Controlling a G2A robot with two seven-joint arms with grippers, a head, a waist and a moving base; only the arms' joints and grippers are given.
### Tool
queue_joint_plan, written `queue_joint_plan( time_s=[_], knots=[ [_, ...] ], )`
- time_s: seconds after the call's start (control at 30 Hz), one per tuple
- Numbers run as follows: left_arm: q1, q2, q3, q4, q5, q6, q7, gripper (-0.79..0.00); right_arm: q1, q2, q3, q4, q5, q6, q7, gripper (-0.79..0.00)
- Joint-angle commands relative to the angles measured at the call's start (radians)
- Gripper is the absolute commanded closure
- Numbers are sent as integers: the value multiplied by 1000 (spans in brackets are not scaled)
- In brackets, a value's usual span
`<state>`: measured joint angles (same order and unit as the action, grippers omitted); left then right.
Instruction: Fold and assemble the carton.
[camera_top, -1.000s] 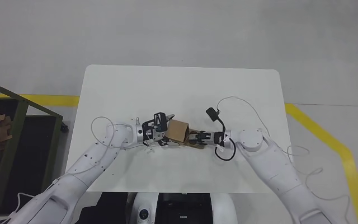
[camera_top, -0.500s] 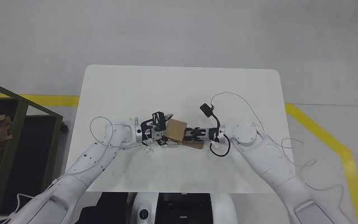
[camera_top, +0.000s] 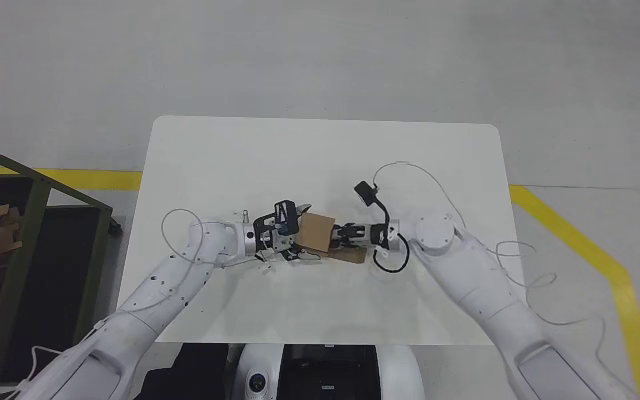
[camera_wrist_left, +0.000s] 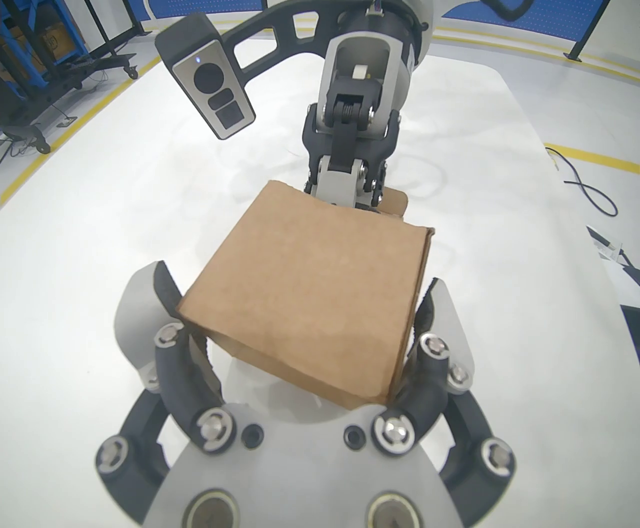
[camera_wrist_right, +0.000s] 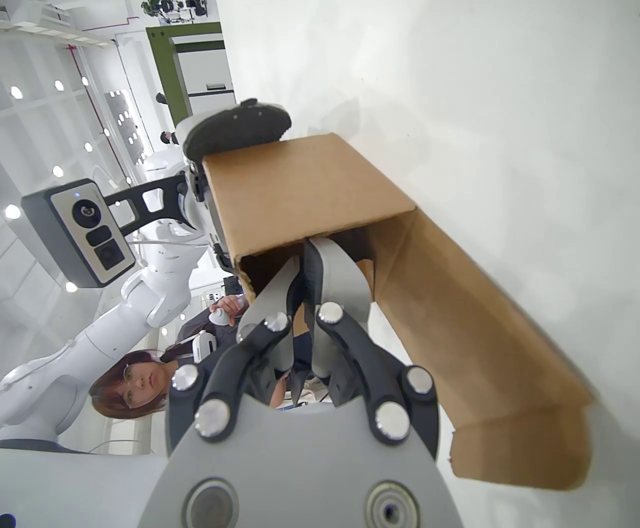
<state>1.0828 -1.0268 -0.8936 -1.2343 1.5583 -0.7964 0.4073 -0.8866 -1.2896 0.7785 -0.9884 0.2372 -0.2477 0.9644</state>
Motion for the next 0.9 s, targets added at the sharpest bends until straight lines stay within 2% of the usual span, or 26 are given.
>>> queue_joint_plan(
  time_s=[0.0, 0.4, 0.63, 0.87],
  knots=[
    [0, -1, 0, 0, -3, -2, -2, -785, 7, -5, -6, 13, 5, -6, 4, 0],
    [5, -2, -9, 0, -23, -14, -4, -785, 45, -19, -9, 52, -21, -25, 3, 0],
    [5, -4, -10, 10, -30, -18, -3, -785, 40, 11, 40, -3, -87, 23, 46, 0],
    [1, -6, -10, 17, -29, -19, -3, -785, -51, 61, 142, -136, -164, 95, 3, 0]
  ],
)
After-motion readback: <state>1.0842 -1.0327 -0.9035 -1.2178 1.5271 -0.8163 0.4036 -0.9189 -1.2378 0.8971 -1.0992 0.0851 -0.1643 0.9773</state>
